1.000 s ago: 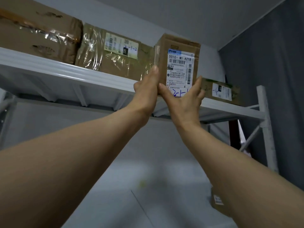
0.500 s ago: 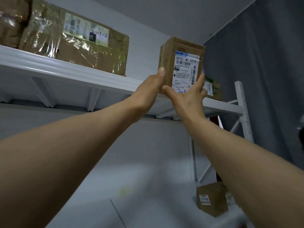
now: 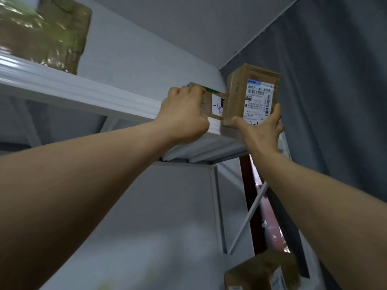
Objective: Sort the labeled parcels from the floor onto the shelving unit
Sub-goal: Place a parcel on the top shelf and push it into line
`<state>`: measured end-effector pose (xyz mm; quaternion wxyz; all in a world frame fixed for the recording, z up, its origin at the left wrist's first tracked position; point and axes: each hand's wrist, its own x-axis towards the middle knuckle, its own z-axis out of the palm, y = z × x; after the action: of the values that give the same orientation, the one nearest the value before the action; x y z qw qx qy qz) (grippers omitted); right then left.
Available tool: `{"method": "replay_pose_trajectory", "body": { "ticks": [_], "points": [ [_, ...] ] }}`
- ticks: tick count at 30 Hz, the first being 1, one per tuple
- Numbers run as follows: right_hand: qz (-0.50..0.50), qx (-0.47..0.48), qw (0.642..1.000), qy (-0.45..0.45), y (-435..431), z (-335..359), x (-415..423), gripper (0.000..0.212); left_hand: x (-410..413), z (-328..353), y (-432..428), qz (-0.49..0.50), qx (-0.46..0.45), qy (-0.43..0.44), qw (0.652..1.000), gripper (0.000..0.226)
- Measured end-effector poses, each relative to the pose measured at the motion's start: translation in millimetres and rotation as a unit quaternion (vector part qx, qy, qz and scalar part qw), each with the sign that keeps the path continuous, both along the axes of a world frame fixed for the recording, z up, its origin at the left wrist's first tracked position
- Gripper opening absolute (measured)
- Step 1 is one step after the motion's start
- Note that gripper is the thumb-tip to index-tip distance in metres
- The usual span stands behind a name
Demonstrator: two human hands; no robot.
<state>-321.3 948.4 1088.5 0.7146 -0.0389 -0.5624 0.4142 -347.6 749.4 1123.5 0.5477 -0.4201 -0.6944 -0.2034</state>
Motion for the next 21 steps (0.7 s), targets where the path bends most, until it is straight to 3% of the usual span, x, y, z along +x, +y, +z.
{"method": "replay_pose_trajectory", "body": {
  "ticks": [9,21],
  "points": [
    [-0.054,-0.04,0.997,0.037,113,17,-22,0.109,-29,20,108,0.089,-0.098,0.14,0.981,0.061],
    [-0.074,-0.03,0.996,0.027,196,32,-48,0.096,-64,33,174,0.139,-0.141,0.153,0.968,0.064]
  ]
}}
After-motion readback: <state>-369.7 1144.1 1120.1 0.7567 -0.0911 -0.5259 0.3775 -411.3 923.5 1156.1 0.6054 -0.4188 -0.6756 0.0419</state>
